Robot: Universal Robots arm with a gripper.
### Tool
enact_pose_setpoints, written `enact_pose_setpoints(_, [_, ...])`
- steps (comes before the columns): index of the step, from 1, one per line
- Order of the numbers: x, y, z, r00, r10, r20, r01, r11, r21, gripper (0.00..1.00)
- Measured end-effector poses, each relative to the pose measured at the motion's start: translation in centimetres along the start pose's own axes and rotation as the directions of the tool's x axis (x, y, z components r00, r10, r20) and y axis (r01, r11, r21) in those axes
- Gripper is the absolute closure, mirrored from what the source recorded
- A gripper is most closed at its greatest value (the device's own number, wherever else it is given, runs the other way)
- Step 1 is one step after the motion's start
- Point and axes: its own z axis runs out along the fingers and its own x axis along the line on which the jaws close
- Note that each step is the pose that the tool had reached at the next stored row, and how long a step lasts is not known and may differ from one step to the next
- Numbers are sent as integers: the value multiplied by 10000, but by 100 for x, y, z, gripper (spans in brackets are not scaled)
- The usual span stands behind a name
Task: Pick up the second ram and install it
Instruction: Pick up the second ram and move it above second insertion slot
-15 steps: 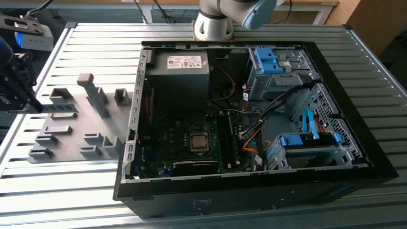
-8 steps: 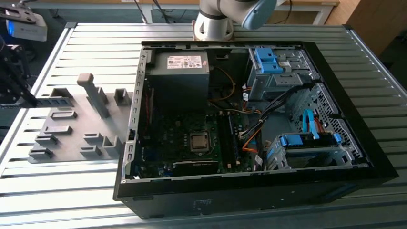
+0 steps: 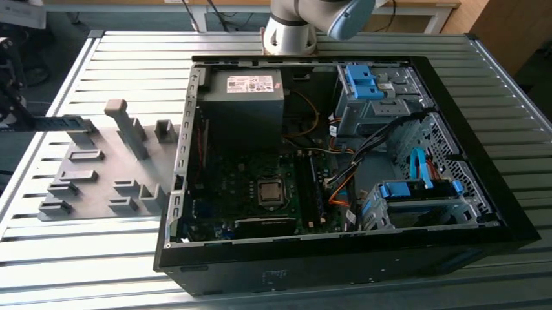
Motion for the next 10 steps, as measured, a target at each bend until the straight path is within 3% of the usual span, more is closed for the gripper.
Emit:
enact_pose_setpoints(8, [-4, -1, -310, 10000, 0, 0, 0, 10000, -1, 86])
enact_pose_setpoints(10, [-5, -1, -357, 10000, 0, -2, 0, 10000, -2, 86])
